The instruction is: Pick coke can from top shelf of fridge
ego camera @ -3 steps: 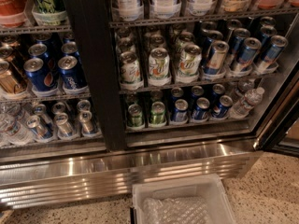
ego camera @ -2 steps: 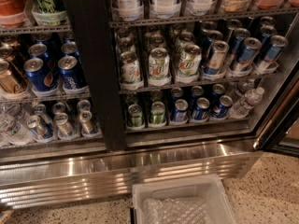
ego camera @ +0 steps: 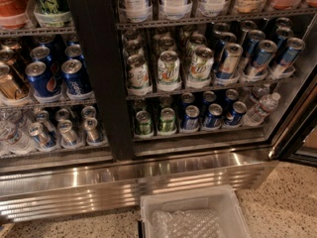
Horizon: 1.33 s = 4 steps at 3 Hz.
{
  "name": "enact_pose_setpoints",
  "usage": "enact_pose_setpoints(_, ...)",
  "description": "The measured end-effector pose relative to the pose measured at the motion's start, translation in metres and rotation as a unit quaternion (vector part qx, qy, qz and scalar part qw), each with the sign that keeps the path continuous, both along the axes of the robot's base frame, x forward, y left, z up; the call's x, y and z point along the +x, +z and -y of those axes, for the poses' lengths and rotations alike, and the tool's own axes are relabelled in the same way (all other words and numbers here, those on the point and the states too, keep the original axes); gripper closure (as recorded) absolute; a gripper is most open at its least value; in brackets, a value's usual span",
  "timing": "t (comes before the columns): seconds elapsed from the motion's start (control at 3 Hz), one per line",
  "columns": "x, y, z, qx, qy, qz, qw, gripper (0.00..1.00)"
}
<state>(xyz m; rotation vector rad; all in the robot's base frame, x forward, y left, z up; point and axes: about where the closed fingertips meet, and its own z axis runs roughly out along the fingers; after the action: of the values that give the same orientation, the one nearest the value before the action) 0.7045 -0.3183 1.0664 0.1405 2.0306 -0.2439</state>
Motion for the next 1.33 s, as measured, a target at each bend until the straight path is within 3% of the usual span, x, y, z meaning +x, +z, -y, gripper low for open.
enact_pose_setpoints(0.33, 0.000, 0.000, 0.000, 0.000, 0.000, 0.000, 1.0000, 1.00)
enact_pose_setpoints(1.33, -0.005, 0.019, -0.001, 0.012, -0.006, 0.013, 0.9998, 1.00)
